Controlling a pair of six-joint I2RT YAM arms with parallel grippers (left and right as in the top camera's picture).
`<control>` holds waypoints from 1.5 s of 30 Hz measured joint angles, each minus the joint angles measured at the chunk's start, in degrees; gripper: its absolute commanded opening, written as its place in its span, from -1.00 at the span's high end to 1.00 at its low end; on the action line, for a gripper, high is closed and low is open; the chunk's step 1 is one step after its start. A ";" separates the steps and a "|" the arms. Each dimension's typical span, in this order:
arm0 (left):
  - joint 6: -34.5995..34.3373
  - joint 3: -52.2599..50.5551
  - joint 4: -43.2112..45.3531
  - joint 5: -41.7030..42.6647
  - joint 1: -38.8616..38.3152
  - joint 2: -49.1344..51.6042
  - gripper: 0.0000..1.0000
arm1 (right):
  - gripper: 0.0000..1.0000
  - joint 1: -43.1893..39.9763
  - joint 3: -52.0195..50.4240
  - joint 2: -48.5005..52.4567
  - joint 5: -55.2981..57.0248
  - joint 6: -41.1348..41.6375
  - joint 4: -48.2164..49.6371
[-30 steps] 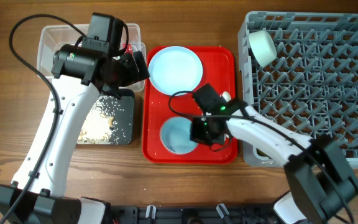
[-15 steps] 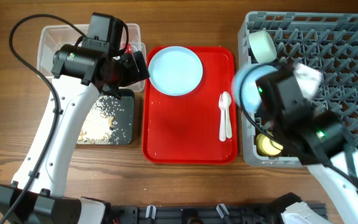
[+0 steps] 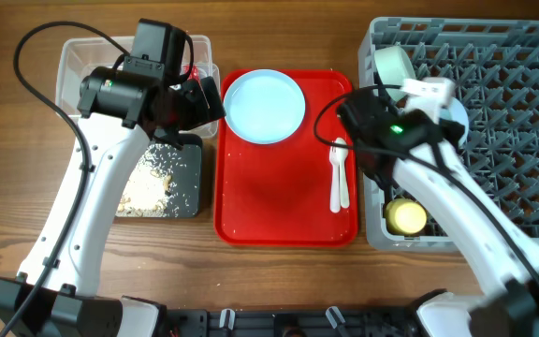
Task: Sort waste into correct bins and load items into the dishwasher rack
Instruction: 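Carry light-blue bowl with right gripper and set it in the rack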
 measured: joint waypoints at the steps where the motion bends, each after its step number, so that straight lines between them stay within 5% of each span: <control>1: 0.02 0.00 0.00 0.02 0.00 0.00 -1.00 | 0.91 0.00 0.00 1.84 1.62 -1.29 1.20; 15: 0.02 0.00 0.00 0.00 0.00 0.00 -1.00 | 0.91 -7.13 -0.04 10.86 6.12 -14.03 13.64; 21: 0.02 0.00 0.00 0.02 0.00 0.00 -1.00 | 0.91 -7.54 -0.02 10.86 -0.42 -20.63 19.58; 32: 0.02 0.00 0.00 0.00 0.00 0.00 -1.00 | 0.87 -7.41 0.79 10.16 -8.24 -23.47 17.42; 33: 0.02 0.00 0.00 0.00 0.00 0.00 -1.00 | 0.82 -7.41 0.83 10.05 -8.79 -23.56 17.20; 39: 0.00 0.00 0.00 0.02 0.00 0.00 -1.00 | -0.33 -7.54 0.74 8.70 -18.82 -24.83 14.82; 45: 0.02 0.00 0.00 0.00 0.00 0.00 -1.00 | -0.64 -6.69 0.39 5.81 -28.68 -25.27 14.75</control>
